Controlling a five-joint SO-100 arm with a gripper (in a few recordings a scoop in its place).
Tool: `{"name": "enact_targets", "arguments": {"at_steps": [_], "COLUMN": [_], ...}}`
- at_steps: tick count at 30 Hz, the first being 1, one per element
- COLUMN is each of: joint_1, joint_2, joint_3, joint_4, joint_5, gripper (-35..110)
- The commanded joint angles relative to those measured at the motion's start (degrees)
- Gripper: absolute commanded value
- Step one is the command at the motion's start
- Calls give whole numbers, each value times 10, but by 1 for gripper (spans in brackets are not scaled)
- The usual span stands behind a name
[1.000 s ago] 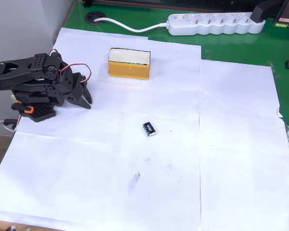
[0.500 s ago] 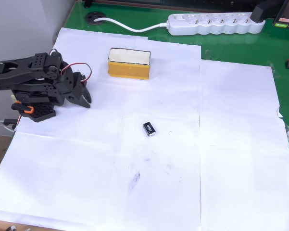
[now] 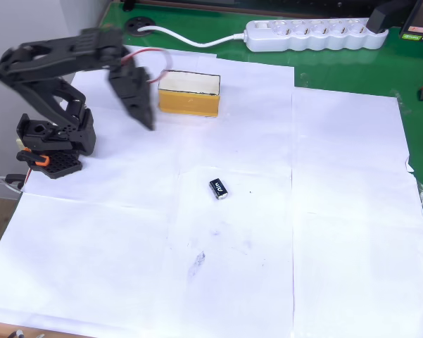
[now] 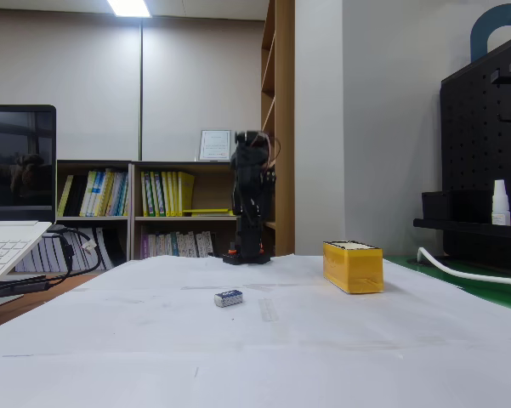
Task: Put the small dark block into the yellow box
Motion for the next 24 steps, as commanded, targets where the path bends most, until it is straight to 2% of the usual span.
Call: {"name": "enact_targets", "arguments": {"at_steps": [1, 4, 7, 10, 19, 24], "joint_1": [33, 44, 51, 53, 83, 124], "joint_2": [120, 192, 254, 312, 416, 507], "joint_3": [194, 279, 355, 438, 519, 548], "joint_4": [43, 54, 61, 80, 126, 78], "joint_5": [114, 195, 290, 342, 312, 268], "gripper": [11, 15, 28, 28, 28, 28]}}
